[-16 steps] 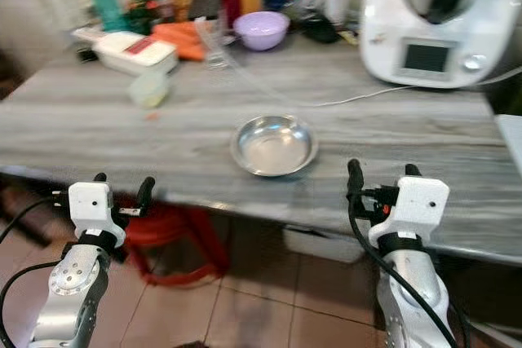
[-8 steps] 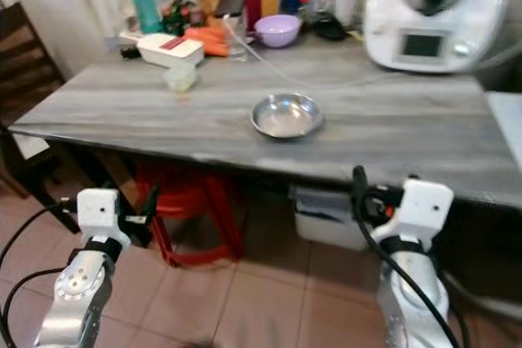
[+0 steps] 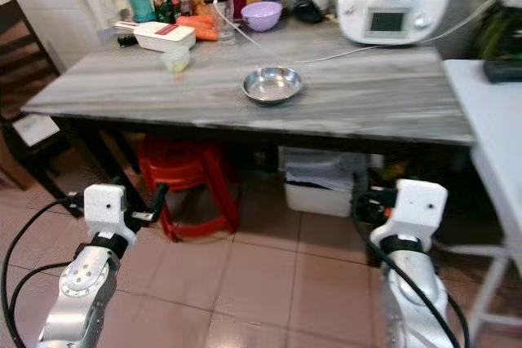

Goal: Setting the table

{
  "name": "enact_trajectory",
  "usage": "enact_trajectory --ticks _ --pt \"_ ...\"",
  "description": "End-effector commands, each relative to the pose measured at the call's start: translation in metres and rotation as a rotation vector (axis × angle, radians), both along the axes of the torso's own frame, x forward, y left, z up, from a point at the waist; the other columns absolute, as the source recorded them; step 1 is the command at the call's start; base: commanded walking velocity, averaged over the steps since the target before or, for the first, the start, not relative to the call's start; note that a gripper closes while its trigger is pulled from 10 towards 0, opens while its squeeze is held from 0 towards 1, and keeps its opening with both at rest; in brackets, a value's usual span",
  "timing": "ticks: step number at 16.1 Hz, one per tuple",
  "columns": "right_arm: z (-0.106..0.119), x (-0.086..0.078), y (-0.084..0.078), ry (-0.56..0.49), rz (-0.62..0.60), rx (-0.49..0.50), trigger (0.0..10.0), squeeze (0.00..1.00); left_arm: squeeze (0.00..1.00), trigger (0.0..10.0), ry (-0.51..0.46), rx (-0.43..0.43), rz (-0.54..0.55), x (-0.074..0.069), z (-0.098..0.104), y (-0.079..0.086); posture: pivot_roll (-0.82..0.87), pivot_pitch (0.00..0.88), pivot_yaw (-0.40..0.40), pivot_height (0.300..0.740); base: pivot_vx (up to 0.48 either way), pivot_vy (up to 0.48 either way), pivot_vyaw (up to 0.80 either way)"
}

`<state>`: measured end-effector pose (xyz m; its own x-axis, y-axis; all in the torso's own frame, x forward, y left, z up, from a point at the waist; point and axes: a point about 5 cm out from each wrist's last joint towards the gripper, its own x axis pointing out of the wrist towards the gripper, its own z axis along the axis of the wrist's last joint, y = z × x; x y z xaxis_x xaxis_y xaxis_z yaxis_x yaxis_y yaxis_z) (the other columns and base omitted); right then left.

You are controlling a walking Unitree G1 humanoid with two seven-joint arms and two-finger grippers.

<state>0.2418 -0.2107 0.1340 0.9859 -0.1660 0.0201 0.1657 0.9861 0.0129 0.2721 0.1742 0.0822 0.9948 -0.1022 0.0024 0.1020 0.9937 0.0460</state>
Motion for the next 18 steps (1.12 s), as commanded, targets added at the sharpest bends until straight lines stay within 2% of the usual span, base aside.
enact_trajectory --ticks 1,5,11,18 --pt "0.002 0.0 0.007 -0.004 0.019 0.025 10.0 0.0 0.0 10.0 -0.006 -0.012 -0.002 0.0 0.003 0.004 -0.13 0.05 0.08 0.74 0.0 0.0 0.0" --pt "0.002 0.002 0.007 0.001 0.022 0.045 10.0 0.0 0.0 10.0 -0.015 -0.02 -0.008 0.004 0.006 0.0 -0.13 0.056 0.079 0.74 0.0 0.0 0.0" --pt "0.0 0.003 0.009 0.009 0.026 0.053 10.0 0.0 0.0 10.0 -0.018 -0.028 -0.035 0.005 0.007 -0.004 -0.14 0.055 0.081 0.74 0.0 0.0 -0.75" --pt "-0.001 0.004 0.011 0.012 0.032 0.056 10.0 0.0 0.0 10.0 -0.029 -0.036 -0.04 0.007 0.009 -0.007 -0.13 0.052 0.079 0.74 0.0 0.0 0.0"
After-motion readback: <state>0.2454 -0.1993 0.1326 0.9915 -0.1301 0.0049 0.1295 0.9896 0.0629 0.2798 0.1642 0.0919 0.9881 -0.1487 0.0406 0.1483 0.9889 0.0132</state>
